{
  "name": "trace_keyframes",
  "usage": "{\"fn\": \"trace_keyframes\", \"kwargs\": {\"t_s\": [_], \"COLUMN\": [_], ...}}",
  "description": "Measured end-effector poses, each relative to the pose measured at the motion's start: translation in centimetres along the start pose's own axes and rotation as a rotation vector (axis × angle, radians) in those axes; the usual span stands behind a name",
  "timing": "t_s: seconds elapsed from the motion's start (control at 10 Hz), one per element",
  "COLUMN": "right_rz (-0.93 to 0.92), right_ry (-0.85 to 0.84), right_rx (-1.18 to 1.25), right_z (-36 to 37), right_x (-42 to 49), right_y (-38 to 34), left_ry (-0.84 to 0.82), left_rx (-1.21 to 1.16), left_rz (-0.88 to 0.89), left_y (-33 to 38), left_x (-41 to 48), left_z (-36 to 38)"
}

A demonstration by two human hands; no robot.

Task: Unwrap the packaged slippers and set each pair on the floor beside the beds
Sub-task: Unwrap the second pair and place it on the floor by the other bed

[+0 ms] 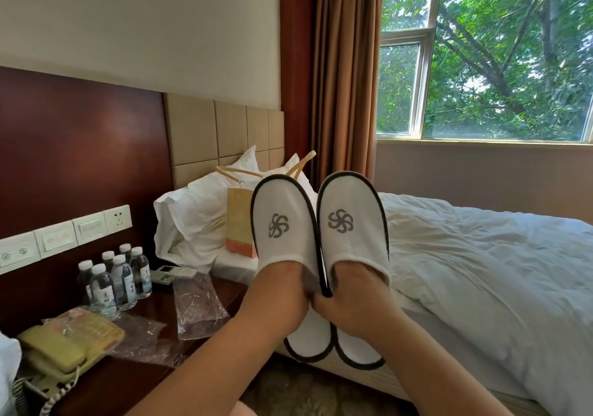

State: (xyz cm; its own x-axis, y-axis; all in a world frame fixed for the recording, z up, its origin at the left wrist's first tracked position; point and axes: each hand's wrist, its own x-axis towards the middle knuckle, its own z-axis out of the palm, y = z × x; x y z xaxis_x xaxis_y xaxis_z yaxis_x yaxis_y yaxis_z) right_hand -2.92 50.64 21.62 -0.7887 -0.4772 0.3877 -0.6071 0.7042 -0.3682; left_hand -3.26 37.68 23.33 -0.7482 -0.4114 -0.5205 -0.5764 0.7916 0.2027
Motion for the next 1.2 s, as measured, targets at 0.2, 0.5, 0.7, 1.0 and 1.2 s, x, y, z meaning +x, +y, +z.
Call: {"fn": "trace_keyframes", "kwargs": {"t_s": [0.2, 0.5, 0.7, 1.0, 1.2], "right_rz": [0.013, 0.070, 0.146, -0.158, -0.180], "right_ry": [0.047, 0.356, 0.418, 0.569, 0.534], "right_rx": [0.024, 0.074, 0.154, 0.310, 0.368], "right_z": [0.8, 2.6, 1.1, 1.0, 0.2], "right_x": [0.2, 1.5, 2.6, 1.8, 2.6], "right_y": [0.8, 1.1, 3.3, 2.5, 4.3], "left_ry": [0.114, 0.531, 0.648, 0.774, 0.743], "left_rx": [0.074, -0.258, -0.933, -1.041, -0.978], "left_rz": [0.067, 0.809, 0.789, 0.573, 0.590], "left_y": [-0.5, -2.7, -4.4, -4.4, -3.2], "left_x": [0.5, -1.9, -1.8, 0.6, 1.4], "left_z": [1.5, 4.5, 1.7, 1.0, -0.5]}}
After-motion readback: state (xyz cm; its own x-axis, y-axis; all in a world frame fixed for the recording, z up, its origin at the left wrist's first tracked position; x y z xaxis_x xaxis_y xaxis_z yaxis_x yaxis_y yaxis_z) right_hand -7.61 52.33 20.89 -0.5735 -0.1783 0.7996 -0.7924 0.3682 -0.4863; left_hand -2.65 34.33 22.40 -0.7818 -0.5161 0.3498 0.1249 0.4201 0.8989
